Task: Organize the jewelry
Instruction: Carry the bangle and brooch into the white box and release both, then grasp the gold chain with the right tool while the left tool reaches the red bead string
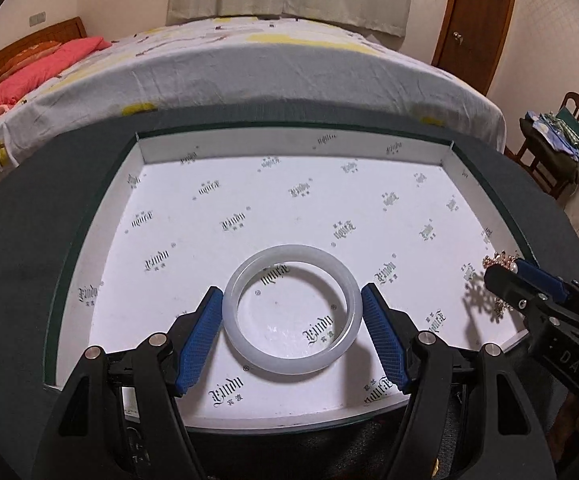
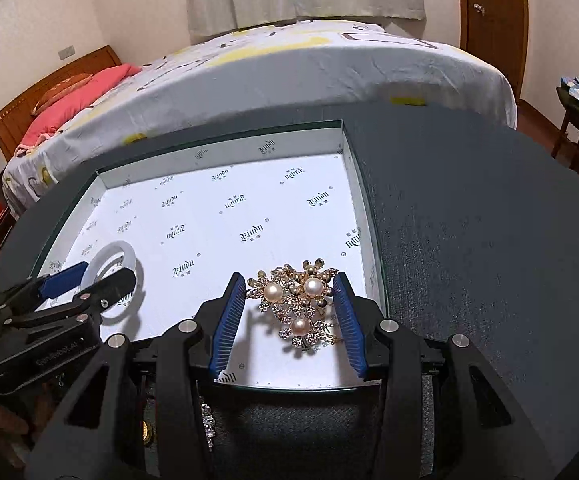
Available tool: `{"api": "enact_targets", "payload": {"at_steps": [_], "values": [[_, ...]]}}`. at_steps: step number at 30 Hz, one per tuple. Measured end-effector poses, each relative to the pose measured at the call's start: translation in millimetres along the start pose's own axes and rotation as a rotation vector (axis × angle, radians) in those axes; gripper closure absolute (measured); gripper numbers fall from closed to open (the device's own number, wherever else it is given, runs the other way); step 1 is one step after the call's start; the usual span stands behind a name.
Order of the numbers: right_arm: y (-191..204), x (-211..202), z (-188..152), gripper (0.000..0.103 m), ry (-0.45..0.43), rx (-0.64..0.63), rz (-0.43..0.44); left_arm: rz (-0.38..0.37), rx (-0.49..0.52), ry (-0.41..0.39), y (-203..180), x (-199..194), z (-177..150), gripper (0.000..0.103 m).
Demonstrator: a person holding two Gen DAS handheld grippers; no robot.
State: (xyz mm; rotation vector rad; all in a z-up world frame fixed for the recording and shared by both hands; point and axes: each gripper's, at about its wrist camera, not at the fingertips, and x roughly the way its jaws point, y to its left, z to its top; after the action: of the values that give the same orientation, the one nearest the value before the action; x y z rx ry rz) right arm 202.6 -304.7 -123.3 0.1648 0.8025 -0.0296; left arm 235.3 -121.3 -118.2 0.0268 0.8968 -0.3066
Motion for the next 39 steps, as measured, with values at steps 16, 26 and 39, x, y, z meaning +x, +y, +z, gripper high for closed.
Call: {"api": "enact_targets", "payload": {"at_steps": [16,26,39], "values": [[-2.0,-11.9,3.9,0.057,-0.021,0.024,0.030,0.003,-0.009,-0.027,-1.4,-4.0,-1.4,0.027],[14.8,-66.0,-19.1,0.057,-0.089,0.001,0.049,0.010,-0.043,-0.136,10.6,-68.5,-15.3,0.027],[42.1,-87.0,-101.8,0.058,0.003,-0.050,0.103,0.148,-0.051,-0.148,37.4,-122.5,-90.5,0.027]]}}
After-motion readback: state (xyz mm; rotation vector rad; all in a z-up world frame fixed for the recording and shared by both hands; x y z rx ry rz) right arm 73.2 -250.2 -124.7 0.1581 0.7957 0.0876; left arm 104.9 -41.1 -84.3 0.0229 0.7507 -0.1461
